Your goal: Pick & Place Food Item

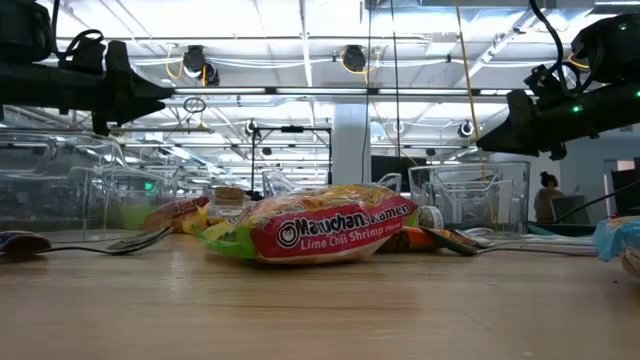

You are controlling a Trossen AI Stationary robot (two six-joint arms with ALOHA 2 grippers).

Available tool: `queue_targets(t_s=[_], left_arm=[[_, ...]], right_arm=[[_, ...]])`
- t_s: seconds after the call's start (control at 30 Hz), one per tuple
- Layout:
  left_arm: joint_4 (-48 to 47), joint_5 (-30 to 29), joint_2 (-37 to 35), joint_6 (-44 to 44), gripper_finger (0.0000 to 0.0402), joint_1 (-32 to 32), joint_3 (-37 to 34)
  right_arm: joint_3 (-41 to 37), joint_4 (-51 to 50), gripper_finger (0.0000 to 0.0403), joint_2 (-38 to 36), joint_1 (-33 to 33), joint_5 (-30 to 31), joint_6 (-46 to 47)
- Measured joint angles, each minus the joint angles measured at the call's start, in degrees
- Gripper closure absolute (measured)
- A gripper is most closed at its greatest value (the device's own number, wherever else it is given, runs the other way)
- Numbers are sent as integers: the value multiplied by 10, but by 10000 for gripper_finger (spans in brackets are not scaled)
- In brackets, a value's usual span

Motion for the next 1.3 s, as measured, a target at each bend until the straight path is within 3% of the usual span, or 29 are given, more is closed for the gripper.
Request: queue_targets(t_s=[1.3], left_arm=[[0,0,0,0,236,0,0]], right_arm=[[0,1,314,0,0,-2,16]])
